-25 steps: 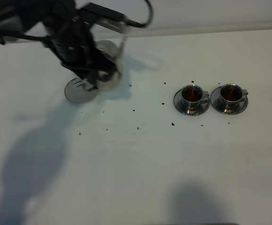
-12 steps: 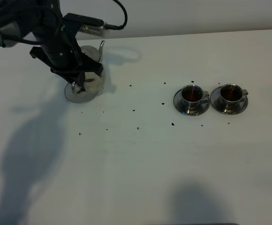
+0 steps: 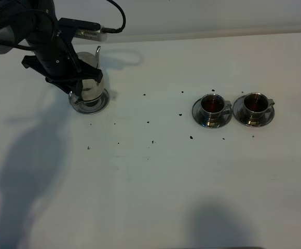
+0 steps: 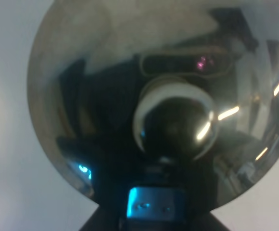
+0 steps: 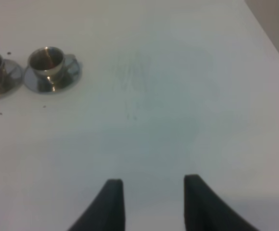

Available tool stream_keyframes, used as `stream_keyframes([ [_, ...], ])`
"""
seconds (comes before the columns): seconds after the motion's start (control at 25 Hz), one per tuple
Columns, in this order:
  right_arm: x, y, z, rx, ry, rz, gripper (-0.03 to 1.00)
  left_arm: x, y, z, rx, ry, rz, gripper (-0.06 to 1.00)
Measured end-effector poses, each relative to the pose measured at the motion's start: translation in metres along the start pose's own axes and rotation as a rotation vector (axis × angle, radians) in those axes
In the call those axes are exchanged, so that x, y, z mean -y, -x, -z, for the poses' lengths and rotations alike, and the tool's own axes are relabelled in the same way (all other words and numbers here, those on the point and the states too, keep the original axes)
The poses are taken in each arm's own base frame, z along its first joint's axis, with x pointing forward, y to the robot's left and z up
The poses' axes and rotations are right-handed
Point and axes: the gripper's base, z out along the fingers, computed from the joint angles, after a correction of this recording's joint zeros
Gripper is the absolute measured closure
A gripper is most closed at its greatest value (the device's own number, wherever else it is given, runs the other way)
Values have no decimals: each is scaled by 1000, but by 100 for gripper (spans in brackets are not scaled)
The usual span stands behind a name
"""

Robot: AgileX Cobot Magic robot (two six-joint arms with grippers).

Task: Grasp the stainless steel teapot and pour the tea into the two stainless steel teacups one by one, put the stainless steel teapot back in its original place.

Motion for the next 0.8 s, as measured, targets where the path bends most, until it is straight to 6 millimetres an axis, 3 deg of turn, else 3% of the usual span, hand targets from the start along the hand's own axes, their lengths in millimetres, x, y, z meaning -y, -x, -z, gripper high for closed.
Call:
stream_keyframes([
  [0.8, 0, 0, 0, 0, 0, 0, 67, -2, 1, -35, -46, 4, -27, 72],
])
